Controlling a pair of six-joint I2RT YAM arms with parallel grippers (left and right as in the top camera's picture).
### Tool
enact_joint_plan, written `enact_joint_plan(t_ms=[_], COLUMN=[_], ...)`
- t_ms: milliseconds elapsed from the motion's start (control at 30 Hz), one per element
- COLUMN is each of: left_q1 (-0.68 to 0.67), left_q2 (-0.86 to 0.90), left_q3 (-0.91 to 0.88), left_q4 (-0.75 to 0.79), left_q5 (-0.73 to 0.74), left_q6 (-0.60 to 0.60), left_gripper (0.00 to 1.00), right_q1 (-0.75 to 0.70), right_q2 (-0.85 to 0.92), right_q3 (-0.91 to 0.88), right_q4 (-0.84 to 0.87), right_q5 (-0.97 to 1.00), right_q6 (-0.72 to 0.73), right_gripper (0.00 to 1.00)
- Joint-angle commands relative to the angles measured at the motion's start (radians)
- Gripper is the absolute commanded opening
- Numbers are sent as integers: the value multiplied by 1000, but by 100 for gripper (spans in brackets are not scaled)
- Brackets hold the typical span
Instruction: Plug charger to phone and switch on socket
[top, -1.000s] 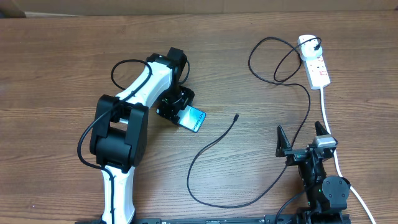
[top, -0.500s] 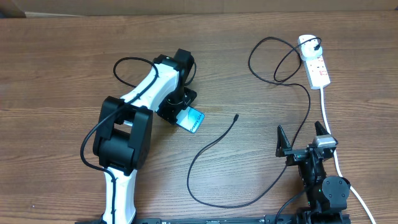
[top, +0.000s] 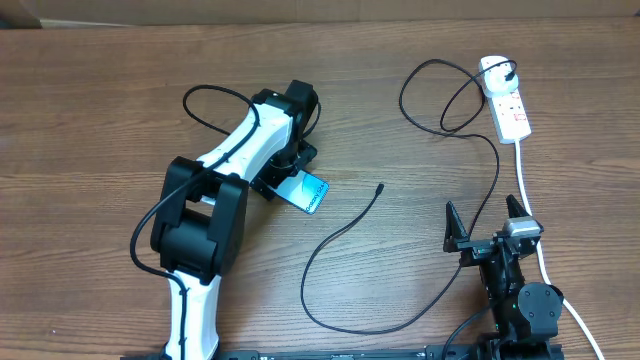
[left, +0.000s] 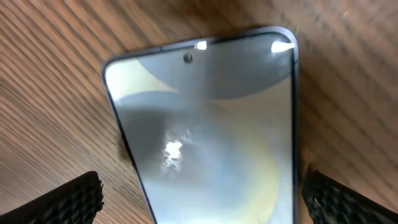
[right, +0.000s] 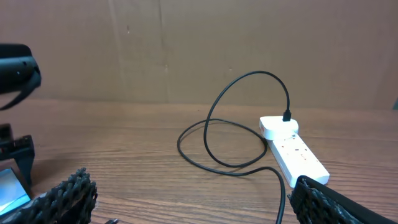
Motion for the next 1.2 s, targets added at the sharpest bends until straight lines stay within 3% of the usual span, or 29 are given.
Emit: enact_joint_plan(t_ms=[0,233,467,1167], left_q1=[6,6,6,-86], left_q2=[-137,-328,-356,-571], left_q3=[-3,-3,-3,-4], left_q4=[-3,-77,-195,-290], left_q5=[-33,-67,-89,-163], left_q6=[38,88,128,137], left_gripper=[100,99,100,100], right_q1=[7,7,7,7], right_q2=[-8,-8,-8,-8], right_q3=[-10,-10,-10,-10], right_q4=[5,5,5,5], right_q5=[10,9,10,10], right_q6=[-1,-1,-1,-1], right_gripper=[100,100,100,100])
